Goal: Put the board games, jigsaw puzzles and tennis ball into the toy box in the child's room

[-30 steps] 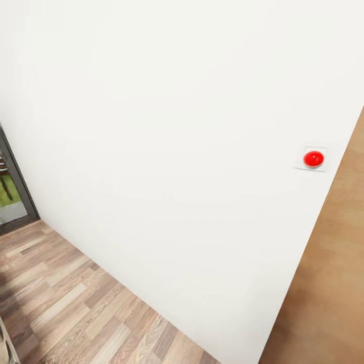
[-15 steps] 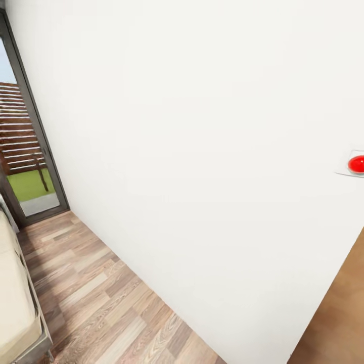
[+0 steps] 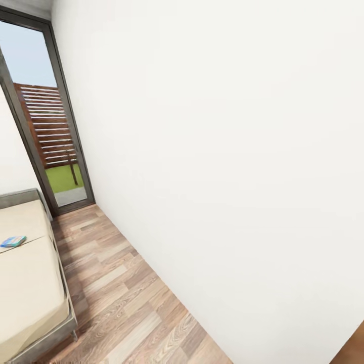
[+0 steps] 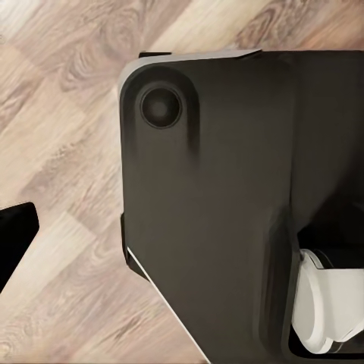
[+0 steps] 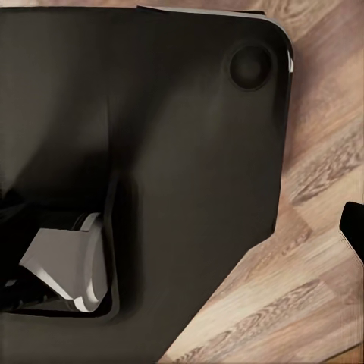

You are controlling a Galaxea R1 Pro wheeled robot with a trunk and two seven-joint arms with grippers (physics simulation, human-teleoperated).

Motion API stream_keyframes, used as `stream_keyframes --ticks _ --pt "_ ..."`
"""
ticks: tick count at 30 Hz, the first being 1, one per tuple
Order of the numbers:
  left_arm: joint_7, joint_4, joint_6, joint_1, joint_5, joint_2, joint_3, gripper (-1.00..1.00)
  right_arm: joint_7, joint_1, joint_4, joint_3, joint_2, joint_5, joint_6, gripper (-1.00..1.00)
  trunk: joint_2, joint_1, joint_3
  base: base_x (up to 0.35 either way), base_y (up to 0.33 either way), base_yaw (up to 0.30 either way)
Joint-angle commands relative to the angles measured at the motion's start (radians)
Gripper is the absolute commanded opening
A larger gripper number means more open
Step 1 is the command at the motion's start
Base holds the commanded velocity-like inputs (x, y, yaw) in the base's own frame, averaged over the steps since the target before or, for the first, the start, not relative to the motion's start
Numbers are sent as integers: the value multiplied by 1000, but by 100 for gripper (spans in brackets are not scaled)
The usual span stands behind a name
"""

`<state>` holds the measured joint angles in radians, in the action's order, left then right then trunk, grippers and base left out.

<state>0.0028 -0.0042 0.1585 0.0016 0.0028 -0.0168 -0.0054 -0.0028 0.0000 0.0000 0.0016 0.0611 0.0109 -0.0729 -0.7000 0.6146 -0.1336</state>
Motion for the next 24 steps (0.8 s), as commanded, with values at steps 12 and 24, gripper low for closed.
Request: stream_keyframes --ticks 12,24 --pt "0 0 3 0 0 0 -1 100 0 0 0 0 1 1 -3 100 -1 0 -1 0 0 279" --pt "0 0 3 0 0 0 -1 100 0 0 0 0 1 1 -2 100 -1 0 -1 0 0 279"
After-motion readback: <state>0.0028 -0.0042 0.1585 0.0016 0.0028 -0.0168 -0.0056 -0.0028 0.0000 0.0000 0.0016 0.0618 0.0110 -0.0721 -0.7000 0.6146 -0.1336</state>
